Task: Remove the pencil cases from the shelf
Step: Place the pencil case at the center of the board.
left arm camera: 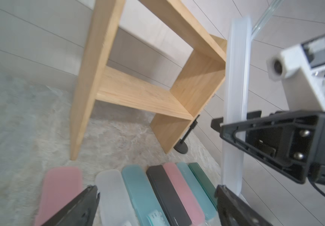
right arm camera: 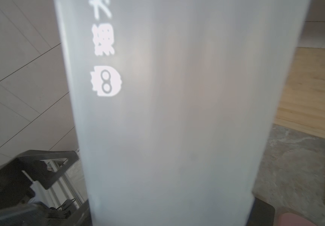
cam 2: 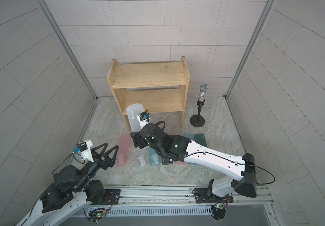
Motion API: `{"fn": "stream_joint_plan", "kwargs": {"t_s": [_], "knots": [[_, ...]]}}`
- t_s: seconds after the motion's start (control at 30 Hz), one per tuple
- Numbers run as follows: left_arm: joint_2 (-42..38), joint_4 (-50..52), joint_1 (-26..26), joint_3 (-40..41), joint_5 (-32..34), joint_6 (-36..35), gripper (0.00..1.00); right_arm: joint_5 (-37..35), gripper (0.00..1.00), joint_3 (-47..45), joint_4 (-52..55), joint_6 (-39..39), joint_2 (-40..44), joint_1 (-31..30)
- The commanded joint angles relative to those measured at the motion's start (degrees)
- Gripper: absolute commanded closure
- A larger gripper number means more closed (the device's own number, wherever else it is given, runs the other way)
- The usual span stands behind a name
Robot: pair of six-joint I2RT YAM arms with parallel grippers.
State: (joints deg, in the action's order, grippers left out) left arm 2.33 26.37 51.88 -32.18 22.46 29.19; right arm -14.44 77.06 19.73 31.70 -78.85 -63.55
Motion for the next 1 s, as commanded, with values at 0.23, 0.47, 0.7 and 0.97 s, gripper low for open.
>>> {"fn": "stream_joint_plan", "kwargs": {"t_s": [0.23, 0.47, 0.7, 0.97], "knots": [[11.64, 10.35, 0.07, -26.32, 17.81, -19.49, 0.0, 7.72, 0.37, 1.71, -5.96, 7.91, -14.23, -1.54], [21.15, 22.48, 0.07, -44.17, 19.53, -21.38, 0.0, 16.21, 0.37, 17.0, -9.09, 14.22, -31.65, -2.45], [19.89, 28.84, 0.07, -51.06, 19.74, -21.46, 0.0, 19.47, 0.37, 36.82, -6.36, 19.09, -47.53, -3.07], [17.2, 32.13, 0.07, -48.77, 18.7, -18.95, 0.0, 17.79, 0.37, 48.9, -3.19, 22.11, -60.09, -2.46]]}}
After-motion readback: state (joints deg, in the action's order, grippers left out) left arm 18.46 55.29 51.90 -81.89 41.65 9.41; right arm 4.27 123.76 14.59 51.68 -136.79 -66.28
